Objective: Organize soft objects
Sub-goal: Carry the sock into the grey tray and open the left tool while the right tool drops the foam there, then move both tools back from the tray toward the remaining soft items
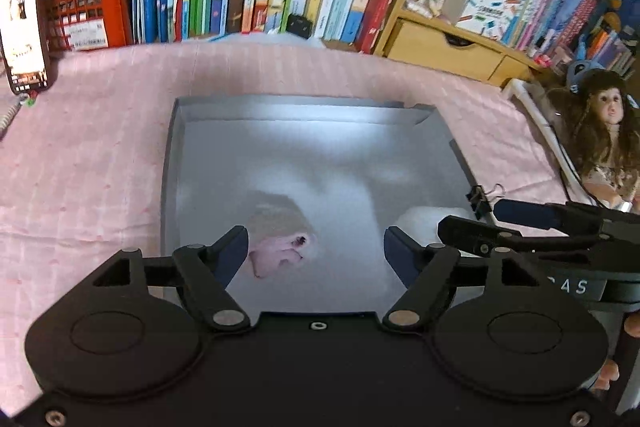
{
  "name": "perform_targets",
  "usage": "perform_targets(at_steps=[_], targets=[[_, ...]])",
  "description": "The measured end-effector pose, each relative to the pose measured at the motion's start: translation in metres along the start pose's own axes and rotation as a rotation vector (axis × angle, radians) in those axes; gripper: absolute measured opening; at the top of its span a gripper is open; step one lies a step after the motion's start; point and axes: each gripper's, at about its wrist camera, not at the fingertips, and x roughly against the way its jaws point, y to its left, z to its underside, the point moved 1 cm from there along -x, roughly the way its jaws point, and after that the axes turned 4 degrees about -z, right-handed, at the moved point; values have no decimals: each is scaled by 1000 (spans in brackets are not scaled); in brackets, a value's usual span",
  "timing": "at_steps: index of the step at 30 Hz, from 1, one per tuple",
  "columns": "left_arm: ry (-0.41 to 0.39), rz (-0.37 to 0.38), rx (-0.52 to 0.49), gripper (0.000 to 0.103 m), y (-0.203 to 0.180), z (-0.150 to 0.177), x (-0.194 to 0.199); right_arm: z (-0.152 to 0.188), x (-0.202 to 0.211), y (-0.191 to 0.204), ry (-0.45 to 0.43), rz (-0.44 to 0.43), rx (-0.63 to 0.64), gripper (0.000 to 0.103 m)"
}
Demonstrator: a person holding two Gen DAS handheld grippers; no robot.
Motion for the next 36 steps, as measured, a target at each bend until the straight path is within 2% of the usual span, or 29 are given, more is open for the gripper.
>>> perform_targets(at_steps=[10, 20, 27, 36], targets=[[-134, 31, -84, 79, -12, 31, 55, 14, 48, 12, -125, -16, 64, 88], [-254, 58, -155, 83, -24, 88, 103, 49, 94, 26, -239, -50, 121, 89], [-308, 36, -163, 86, -22, 126, 116, 82, 111, 27, -293, -91, 122, 92], [-332, 41, -124, 87, -11, 162, 116, 121, 115, 38, -350, -77, 167, 94]])
